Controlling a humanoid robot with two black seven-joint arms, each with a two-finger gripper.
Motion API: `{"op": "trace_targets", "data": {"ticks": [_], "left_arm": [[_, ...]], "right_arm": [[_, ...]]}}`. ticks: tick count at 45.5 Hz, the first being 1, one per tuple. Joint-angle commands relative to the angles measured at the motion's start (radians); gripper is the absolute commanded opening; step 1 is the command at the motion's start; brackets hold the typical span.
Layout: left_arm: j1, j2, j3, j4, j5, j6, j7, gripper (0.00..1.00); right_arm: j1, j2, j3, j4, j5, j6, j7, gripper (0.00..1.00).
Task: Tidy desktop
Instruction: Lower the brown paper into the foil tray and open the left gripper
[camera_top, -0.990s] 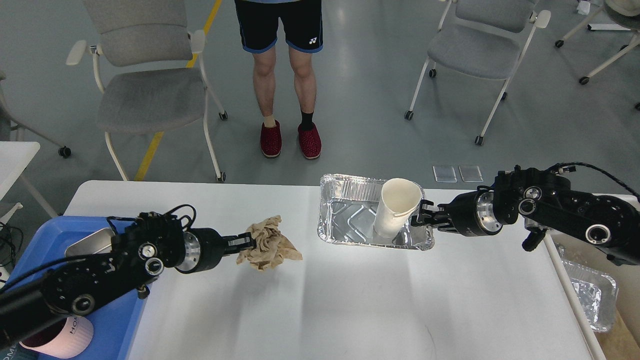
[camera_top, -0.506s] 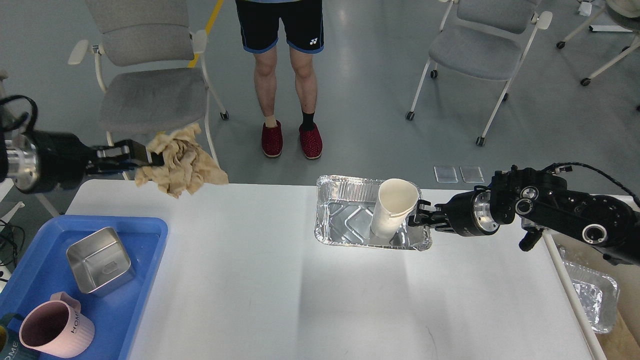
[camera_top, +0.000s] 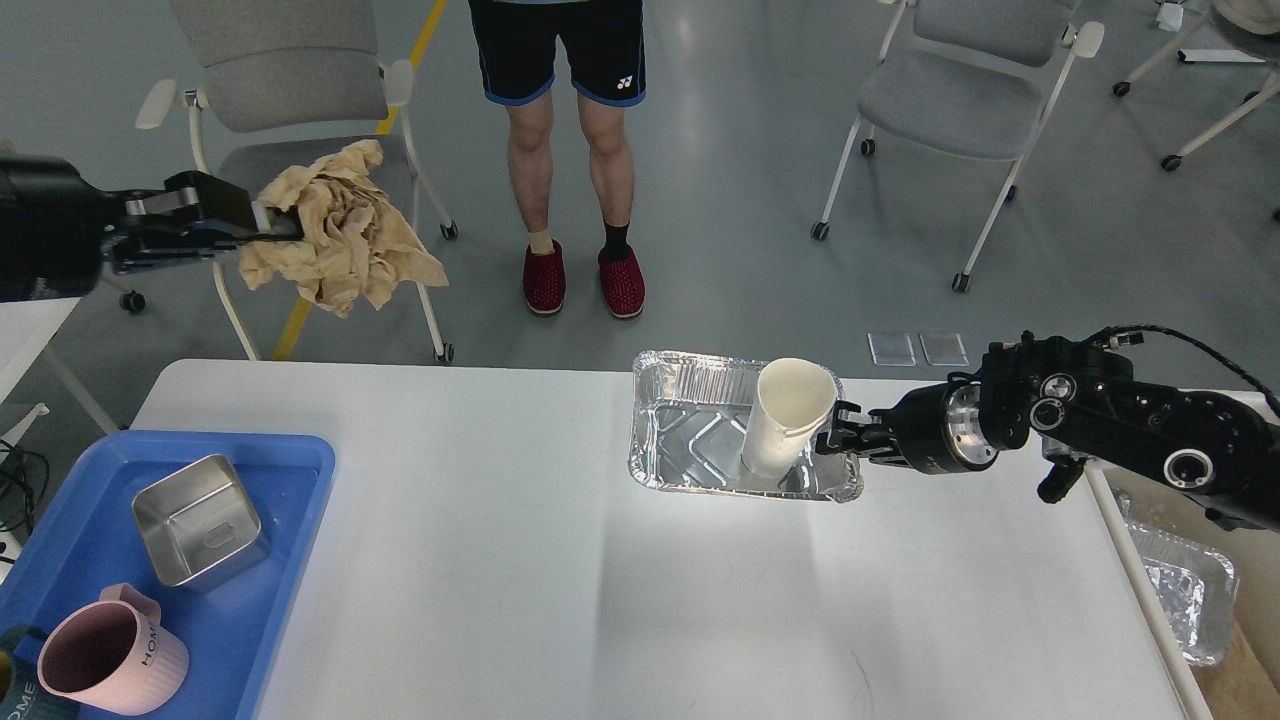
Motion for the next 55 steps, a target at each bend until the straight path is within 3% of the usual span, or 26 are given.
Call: {"op": "trace_targets", "data": {"ticks": [1,9,19,30,33,35,37,42,55], "left_arm": [[-0.069,-0.266,0.084,0.063,0.162,0.029,0.021,0.01],[-0.118,-0.565,0.186,0.262,0.312,0.067,0.024,0.02],[-0.115,-0.809,0.187,0.474,0.394,0.109,0.023,0.03],[-0.083,-0.938,0.190,0.505,0.452,0.132,0.021,0.05],[-0.077,-0.941,0.207,0.505,0.451,0.135,0.024,0.19],[-0.075,-0.943,0.215,0.505,0.451,0.146,0.026,0.40],[-0.069,-0.941,0.216,0.505,0.449,0.170,0.026,0.54],[-0.054,-0.937,0.216,0.505,0.448,0.233,0.026,0.79],[-0.018,-0.923,0.193,0.503,0.426,0.239,0.009,0.94]], "right_arm": [[0.000,0.000,0.000,0.001,0.000,0.000,0.001,0.00],[0.000,-0.009,0.002,0.002,0.002,0.000,0.001,0.00],[-0.001,-0.008,0.011,0.002,0.001,0.000,0.001,0.00],[-0.001,-0.003,0.012,0.002,0.002,0.000,0.001,0.00],[-0.001,-0.006,0.012,0.002,0.002,0.000,0.001,0.00],[-0.001,-0.009,0.012,0.002,0.002,0.000,0.001,0.00],[-0.001,-0.009,0.012,0.002,0.002,0.000,0.001,0.00],[-0.003,-0.008,0.012,0.002,0.002,0.000,0.001,0.00],[-0.003,-0.002,0.012,0.001,0.000,0.000,0.001,0.00]]}}
